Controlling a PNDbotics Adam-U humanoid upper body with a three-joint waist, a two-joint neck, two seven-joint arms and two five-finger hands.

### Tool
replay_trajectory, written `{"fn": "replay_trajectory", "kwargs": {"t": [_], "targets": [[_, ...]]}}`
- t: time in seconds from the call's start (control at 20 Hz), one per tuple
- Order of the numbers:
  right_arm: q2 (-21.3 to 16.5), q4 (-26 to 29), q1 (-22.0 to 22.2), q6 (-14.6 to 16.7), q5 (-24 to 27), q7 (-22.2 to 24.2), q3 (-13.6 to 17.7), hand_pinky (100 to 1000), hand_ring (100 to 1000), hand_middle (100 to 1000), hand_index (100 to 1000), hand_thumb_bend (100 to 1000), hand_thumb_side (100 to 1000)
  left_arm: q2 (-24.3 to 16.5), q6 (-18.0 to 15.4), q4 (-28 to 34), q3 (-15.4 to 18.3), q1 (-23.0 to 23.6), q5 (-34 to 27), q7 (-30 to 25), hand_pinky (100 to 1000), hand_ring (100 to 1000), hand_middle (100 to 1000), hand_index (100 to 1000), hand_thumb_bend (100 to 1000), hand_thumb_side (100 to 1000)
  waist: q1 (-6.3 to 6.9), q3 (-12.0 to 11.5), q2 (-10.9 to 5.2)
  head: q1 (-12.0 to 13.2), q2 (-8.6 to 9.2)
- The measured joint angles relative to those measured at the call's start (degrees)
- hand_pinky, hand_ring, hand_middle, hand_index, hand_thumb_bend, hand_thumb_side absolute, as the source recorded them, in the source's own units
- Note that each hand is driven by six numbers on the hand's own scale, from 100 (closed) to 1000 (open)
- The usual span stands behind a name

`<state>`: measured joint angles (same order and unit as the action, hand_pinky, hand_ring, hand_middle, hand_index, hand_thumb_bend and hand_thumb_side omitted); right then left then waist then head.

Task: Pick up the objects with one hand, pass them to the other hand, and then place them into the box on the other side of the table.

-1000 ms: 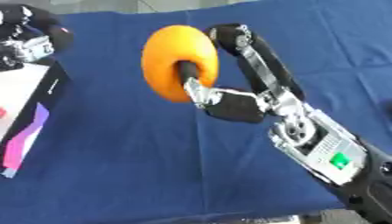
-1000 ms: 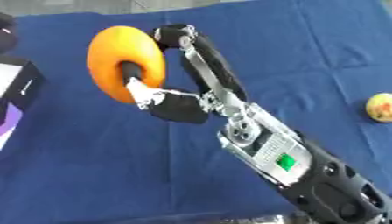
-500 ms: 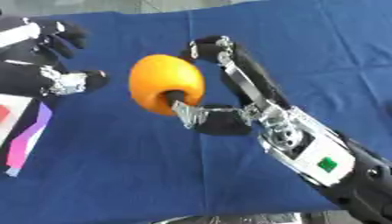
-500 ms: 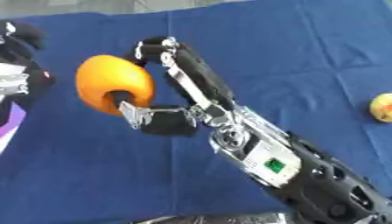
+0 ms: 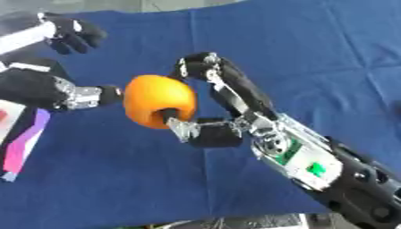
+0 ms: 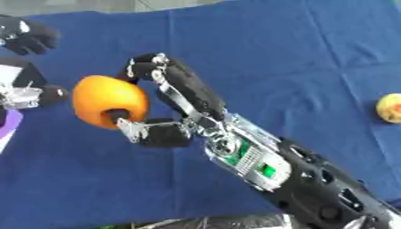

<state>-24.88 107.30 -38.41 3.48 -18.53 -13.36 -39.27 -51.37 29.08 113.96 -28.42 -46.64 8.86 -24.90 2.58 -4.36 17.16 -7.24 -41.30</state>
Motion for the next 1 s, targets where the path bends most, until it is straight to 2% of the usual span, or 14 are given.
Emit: {"fn": "replay_trajectory", "kwargs": {"t": [0.3, 0.75, 1.0], "targets": [[0.0, 0.0, -0.5, 0.7, -0.3, 0.5, -0.3, 777, 567, 427, 577, 100, 132, 0.9, -0.6, 0.0, -0.7, -1.0, -2.1, -3.5, 833, 814, 793, 913, 493, 708, 0.00, 0.0, 0.22, 0.0, -0.64], [0.0, 0.4, -0.9, 0.6, -0.4, 1.3, -0.3, 777, 567, 427, 577, 100, 120, 2.5, 1.7, 0.0, -2.4, -2.3, -4.2, -8.4, 840, 824, 793, 909, 456, 738, -0.04, 0.0, 0.22, 0.0, -0.98], [0.0, 0.8, -1.0, 0.7, -0.3, 1.6, -0.3, 776, 567, 427, 577, 100, 120, 3.1, 1.1, 0.0, -3.1, -2.7, -5.8, -12.2, 847, 829, 792, 917, 421, 732, -0.04, 0.0, 0.23, -0.3, -1.48]]}}
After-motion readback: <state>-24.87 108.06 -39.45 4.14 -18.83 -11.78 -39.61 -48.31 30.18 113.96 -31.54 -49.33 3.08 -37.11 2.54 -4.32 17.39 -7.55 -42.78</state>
